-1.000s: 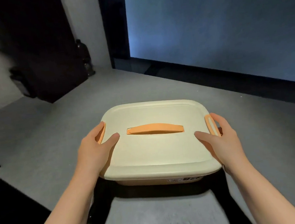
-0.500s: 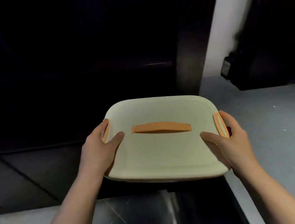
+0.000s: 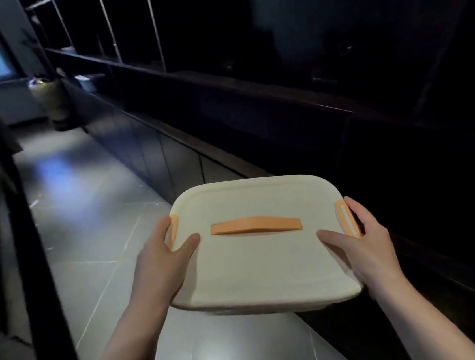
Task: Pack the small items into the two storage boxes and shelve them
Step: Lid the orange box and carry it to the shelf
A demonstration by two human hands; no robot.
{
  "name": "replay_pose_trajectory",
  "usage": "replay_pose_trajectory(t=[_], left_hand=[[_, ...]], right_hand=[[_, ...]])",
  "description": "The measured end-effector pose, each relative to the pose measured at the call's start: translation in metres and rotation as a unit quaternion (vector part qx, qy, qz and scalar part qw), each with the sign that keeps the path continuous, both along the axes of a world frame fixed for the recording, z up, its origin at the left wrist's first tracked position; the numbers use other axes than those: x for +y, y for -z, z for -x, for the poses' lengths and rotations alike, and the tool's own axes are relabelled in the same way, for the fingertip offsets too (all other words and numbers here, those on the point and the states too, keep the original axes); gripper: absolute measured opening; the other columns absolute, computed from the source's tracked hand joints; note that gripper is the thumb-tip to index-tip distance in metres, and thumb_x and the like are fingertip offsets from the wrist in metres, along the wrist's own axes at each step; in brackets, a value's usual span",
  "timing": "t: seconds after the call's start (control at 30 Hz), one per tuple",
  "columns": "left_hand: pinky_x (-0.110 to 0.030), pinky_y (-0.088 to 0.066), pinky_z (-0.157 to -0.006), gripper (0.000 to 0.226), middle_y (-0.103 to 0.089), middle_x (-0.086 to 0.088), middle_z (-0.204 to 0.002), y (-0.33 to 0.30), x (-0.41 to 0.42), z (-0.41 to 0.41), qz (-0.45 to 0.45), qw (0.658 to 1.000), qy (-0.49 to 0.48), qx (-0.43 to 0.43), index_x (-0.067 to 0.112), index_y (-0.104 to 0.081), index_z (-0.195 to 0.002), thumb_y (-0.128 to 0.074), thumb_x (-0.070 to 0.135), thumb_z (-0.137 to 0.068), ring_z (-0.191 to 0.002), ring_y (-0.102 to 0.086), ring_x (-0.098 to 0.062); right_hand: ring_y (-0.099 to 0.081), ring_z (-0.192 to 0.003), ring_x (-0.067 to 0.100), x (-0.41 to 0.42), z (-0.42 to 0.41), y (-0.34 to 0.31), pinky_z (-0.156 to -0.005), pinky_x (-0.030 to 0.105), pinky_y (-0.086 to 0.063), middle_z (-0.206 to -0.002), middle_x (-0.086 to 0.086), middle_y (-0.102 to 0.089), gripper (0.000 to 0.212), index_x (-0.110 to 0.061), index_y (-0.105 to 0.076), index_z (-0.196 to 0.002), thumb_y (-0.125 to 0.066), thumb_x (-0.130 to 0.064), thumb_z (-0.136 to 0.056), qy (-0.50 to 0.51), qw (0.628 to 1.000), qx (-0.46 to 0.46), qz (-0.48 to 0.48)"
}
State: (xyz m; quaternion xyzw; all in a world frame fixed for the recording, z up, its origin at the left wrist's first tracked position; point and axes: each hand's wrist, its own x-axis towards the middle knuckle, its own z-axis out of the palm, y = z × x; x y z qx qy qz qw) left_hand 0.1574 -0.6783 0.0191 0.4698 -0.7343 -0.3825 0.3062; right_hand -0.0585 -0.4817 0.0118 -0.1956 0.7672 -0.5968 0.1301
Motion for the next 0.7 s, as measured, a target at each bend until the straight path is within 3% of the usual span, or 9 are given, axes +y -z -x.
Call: replay_pose_trajectory(t=[0.2,0.37,0.53,0.7], left_hand=[[-0.033,-0.039,-0.091,0.064,-0.057,0.001,-0.130,0.017,-0.070,-0.077,-0.023,0.991,-0.131,-0.021,0.024,-0.046,-0.137,-0.070,0.038,-0.079,-0.117,-0.053,-0.022],[-0.042,-0.048,-0.088,0.057,-0.064,0.002,-0.116,0.026,-0.144,-0.110,-0.018,0.980,-0.190,-0.050,0.026,-0.048,-0.134,-0.066,0.040,-0.081,-0.104,-0.058,-0.022],[-0.044,-0.052,-0.084,0.054,-0.057,0.012,-0.098,0.026,-0.235,-0.111,-0.025,0.969,-0.242,-0.039,0.025,-0.046,-0.134,-0.063,0.036,-0.085,-0.099,-0.057,-0.021],[-0.046,-0.051,-0.090,0.065,-0.059,0.004,-0.124,0.025,-0.330,-0.116,-0.056,0.962,-0.263,-0.048,0.031,-0.038,-0.141,-0.062,0.046,-0.083,-0.109,-0.057,-0.023]], right_hand=[[-0.057,-0.110,0.020,-0.138,-0.028,0.018,-0.095,0.047,-0.050,-0.125,-0.006,-0.056,0.081,-0.037,-0.049,-0.135,-0.085,-0.017,-0.065,-0.127,0.991,-0.039,-0.013],[-0.053,-0.107,0.017,-0.249,-0.043,0.033,-0.087,0.037,-0.047,-0.120,-0.007,-0.053,0.079,-0.028,-0.045,-0.140,-0.081,-0.012,-0.072,-0.217,0.975,-0.047,-0.019],[-0.055,-0.113,0.020,-0.370,-0.041,0.045,-0.095,0.053,-0.049,-0.128,-0.008,-0.056,0.082,-0.038,-0.042,-0.139,-0.082,-0.029,-0.067,-0.261,0.964,-0.016,-0.038],[-0.053,-0.115,0.021,-0.479,-0.040,0.037,-0.095,0.050,-0.049,-0.132,-0.007,-0.053,0.083,-0.039,-0.039,-0.140,-0.080,-0.033,-0.068,-0.282,0.958,0.010,-0.058]])
